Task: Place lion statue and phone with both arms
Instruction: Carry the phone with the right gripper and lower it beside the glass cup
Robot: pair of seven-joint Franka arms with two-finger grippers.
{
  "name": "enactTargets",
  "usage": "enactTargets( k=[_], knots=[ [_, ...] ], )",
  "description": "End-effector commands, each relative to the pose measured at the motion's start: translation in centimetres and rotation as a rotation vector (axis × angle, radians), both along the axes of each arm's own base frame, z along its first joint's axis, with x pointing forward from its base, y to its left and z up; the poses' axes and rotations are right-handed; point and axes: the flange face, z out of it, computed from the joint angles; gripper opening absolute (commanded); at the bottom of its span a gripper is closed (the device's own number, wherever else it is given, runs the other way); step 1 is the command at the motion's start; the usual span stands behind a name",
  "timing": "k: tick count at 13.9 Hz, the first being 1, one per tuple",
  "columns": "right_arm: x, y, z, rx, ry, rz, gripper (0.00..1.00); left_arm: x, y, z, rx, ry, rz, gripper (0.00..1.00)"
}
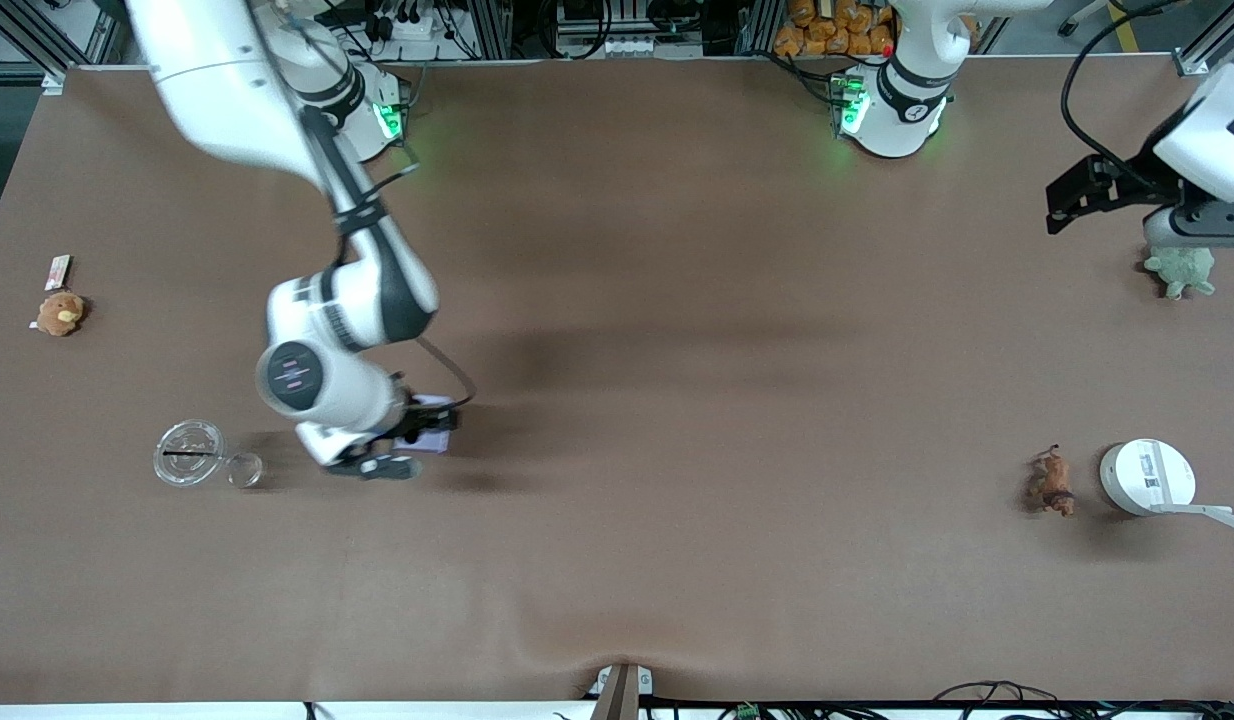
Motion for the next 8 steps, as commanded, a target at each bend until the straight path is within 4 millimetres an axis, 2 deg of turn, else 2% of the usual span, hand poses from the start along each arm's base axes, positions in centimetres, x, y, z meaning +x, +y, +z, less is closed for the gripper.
enactTargets(
  k=[1,3,6,8],
  knots=[
    [0.6,-5.1,-0.6,-0.008,0.009,-0.001,0.0,-0.6,-0.4,1.2,-0.015,0.002,0.01,1.0],
    [1.1,-7.4,-2.5,-0.006,-0.006,0.011,0.0,-1.7,-0.3,1.5,-0.011,0.037,0.01,1.0],
    [1.4,-10.2,-4.6,-0.005,-0.012,0.027,0.0,-1.7,-0.5,1.4,-0.021,0.044,0.006,1.0],
    [1.7,-11.3,-5.4,-0.003,-0.032,0.03,0.0,-1.6,-0.4,1.5,-0.022,0.035,0.004,1.0]
  ],
)
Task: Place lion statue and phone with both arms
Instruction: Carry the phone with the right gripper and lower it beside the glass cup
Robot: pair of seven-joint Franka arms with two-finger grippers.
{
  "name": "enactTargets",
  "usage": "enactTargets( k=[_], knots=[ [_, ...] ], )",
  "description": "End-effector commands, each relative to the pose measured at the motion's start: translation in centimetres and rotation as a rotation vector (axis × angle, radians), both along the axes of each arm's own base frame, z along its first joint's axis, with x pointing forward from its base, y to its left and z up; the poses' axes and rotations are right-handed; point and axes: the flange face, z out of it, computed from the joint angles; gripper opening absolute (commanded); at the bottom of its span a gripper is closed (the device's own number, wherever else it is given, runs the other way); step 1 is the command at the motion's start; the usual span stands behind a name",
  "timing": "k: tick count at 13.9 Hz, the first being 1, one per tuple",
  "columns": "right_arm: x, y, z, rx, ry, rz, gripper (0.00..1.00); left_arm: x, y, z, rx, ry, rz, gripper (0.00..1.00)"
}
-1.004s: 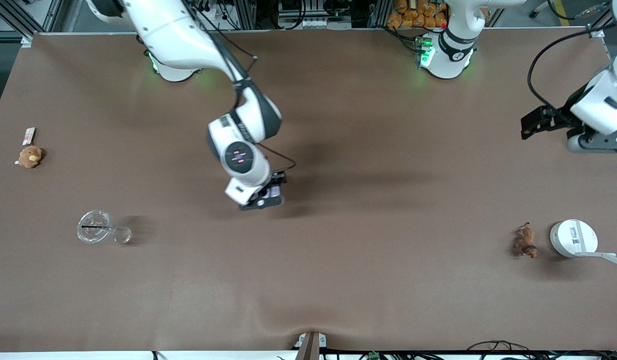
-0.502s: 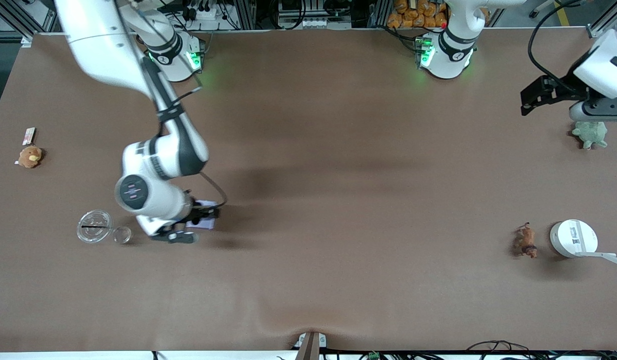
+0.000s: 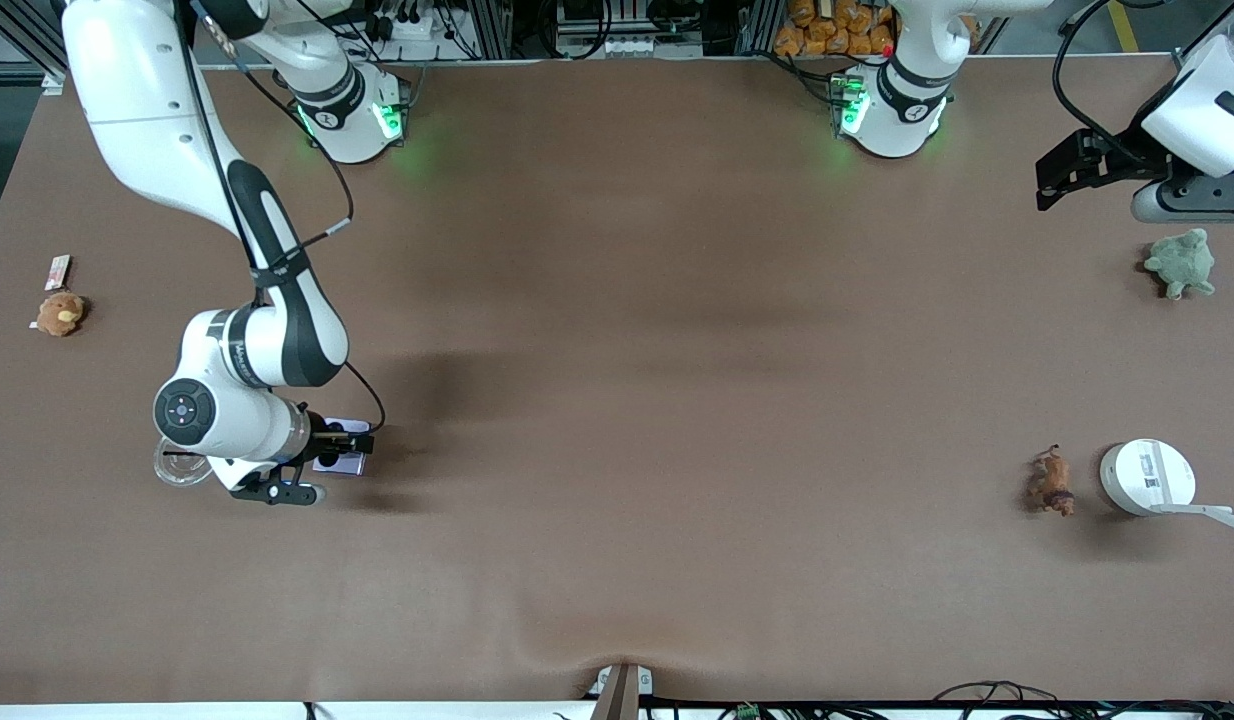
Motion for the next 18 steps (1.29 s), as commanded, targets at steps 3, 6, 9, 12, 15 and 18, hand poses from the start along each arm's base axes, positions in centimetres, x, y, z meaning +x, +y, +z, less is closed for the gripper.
enactTargets(
  k=[3,6,9,12,15,18],
  knots=[
    [0.1,-2.3,-1.4,0.003,-0.003,0.009,0.0,-0.2,0.2,0.6,-0.023,-0.017,0.006,1.0],
    [0.0,-2.8,-2.5,0.008,0.001,0.03,0.0,0.0,0.2,0.4,-0.023,-0.02,0.006,1.0],
    [-0.1,-2.3,-2.7,0.007,0.007,0.042,1.0,0.0,0.3,0.3,-0.022,-0.017,0.008,1.0],
    [0.5,-1.8,-1.3,0.008,-0.012,0.049,1.0,0.2,0.3,0.0,-0.021,-0.013,0.008,1.0],
    [2.3,-0.5,3.9,0.018,0.018,0.079,1.0,0.2,0.5,0.1,-0.022,-0.014,-0.002,1.0],
    [4.5,-0.2,11.2,-0.016,0.076,0.119,1.0,0.3,0.7,0.1,-0.026,-0.014,-0.032,1.0]
  ],
)
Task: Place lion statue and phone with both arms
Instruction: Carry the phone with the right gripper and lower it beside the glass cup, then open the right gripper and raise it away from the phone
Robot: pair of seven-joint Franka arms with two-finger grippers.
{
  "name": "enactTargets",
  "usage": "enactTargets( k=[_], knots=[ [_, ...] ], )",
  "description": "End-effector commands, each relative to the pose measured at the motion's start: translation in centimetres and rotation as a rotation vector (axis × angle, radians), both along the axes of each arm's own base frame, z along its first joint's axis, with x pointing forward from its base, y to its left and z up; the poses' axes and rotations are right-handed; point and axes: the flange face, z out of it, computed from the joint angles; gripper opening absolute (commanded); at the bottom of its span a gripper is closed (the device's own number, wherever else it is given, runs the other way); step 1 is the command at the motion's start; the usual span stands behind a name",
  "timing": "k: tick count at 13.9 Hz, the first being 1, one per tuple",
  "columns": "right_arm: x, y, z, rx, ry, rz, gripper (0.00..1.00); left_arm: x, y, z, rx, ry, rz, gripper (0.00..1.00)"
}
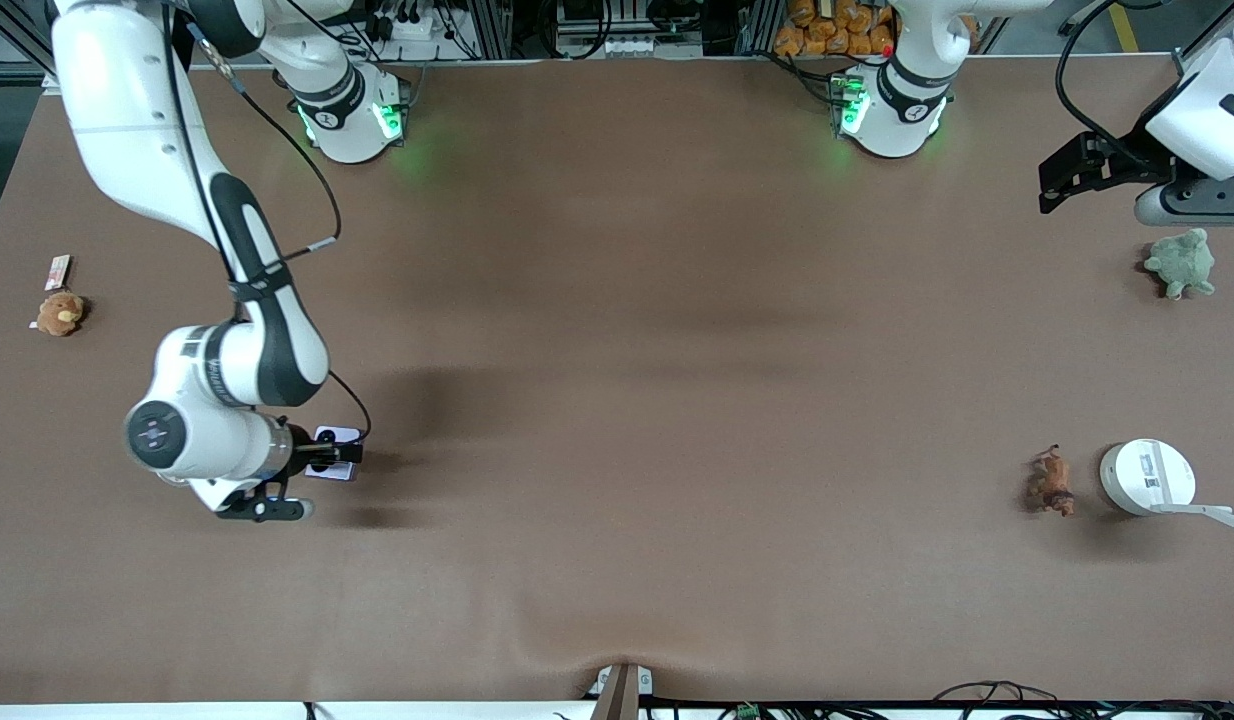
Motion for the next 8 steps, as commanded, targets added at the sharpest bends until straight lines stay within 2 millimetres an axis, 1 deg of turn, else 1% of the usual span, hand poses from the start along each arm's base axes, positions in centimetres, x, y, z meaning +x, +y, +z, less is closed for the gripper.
enactTargets(
  k=[1,2,3,4,5,6,7,8],
  knots=[
    [1.6,-0.3,7.2,-0.055,0.001,0.043,1.0,0.1,0.2,0.2,-0.023,-0.008,-0.017,1.0],
    [2.0,-0.5,9.6,-0.071,0.0,0.048,1.0,0.0,0.2,0.1,-0.022,-0.005,-0.017,1.0],
    [2.2,-0.3,12.1,-0.075,0.004,0.051,1.0,0.0,0.2,0.1,-0.022,-0.005,-0.017,1.0],
    [2.0,0.1,14.1,-0.071,0.013,0.055,1.0,0.0,0.2,0.1,-0.022,-0.005,-0.017,1.0],
    [1.6,0.1,17.7,-0.047,-0.012,0.051,1.0,0.0,0.2,0.1,-0.022,-0.005,-0.017,1.0],
    [1.0,-0.2,21.8,-0.007,-0.073,0.051,1.0,0.0,0.3,0.0,-0.022,-0.003,-0.015,1.0],
    [0.5,-0.2,23.9,0.026,-0.103,0.049,1.0,0.0,0.2,0.0,-0.022,-0.003,-0.017,1.0],
    [0.1,0.2,25.8,0.023,-0.122,0.059,1.0,0.0,0.3,0.0,-0.022,-0.003,-0.015,1.0]
  ],
)
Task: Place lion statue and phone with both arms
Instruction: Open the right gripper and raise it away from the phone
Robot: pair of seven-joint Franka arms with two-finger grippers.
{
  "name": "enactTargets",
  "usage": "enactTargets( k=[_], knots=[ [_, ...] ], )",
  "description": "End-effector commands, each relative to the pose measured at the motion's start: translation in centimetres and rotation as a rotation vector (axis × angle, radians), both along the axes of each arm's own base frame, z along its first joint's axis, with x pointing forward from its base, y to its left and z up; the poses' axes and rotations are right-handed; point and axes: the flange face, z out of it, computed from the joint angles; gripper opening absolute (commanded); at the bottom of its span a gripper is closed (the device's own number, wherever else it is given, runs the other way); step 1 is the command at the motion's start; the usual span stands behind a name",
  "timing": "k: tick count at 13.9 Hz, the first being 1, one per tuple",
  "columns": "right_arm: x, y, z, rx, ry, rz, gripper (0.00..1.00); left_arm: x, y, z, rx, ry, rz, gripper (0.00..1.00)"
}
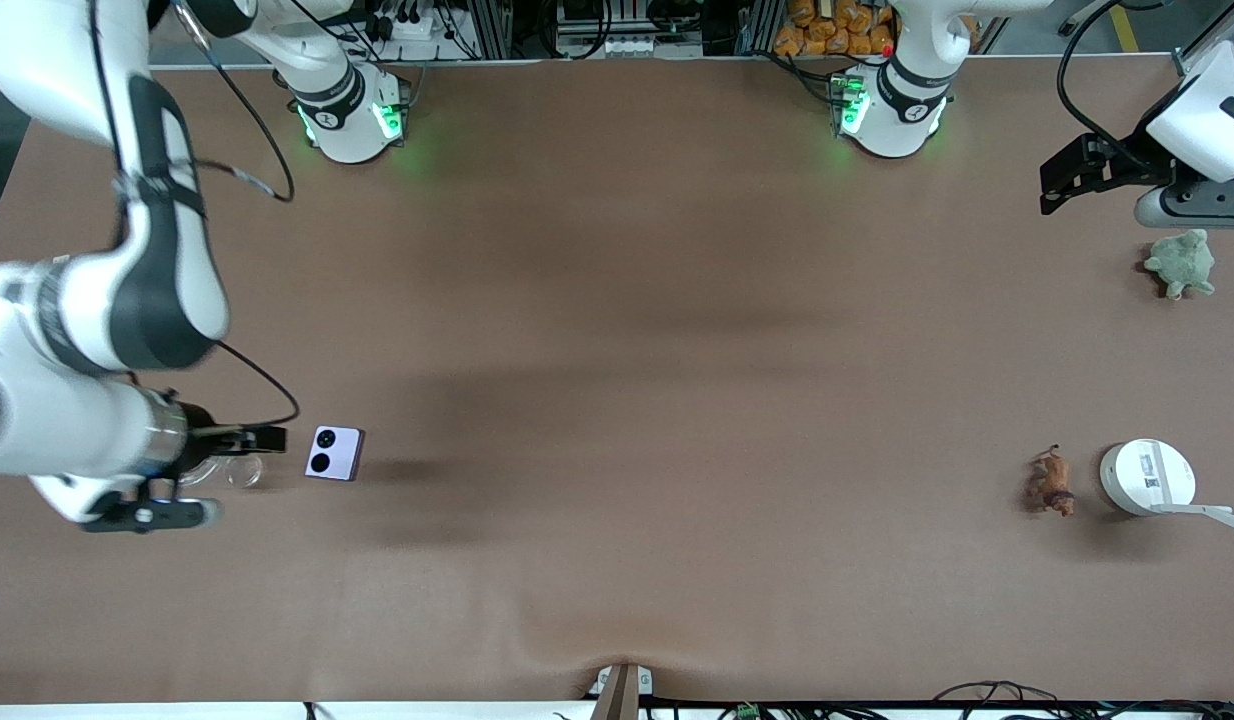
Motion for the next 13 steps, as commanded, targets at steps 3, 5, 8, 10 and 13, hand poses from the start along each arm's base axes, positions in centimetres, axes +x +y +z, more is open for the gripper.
enactTargets(
  k=[3,5,8,10,13],
  knots=[
    [-4.5,-1.1,11.2,0.041,-0.07,0.011,1.0,0.0,0.3,0.2,-0.021,-0.006,-0.011,1.0],
    [-7.0,-1.7,15.0,0.032,-0.077,0.006,1.0,-0.1,0.3,0.0,-0.019,-0.003,-0.011,1.0],
    [-11.5,-1.6,19.5,0.031,-0.037,0.013,1.0,0.0,0.3,0.0,-0.016,-0.003,-0.011,1.0],
    [-13.6,-2.1,20.5,0.029,-0.021,0.007,1.0,0.0,0.3,0.0,-0.016,-0.003,-0.011,1.0],
    [-16.8,-6.0,19.5,0.051,0.009,-0.06,1.0,0.0,0.4,-0.1,-0.014,-0.002,-0.009,1.0]
  ],
)
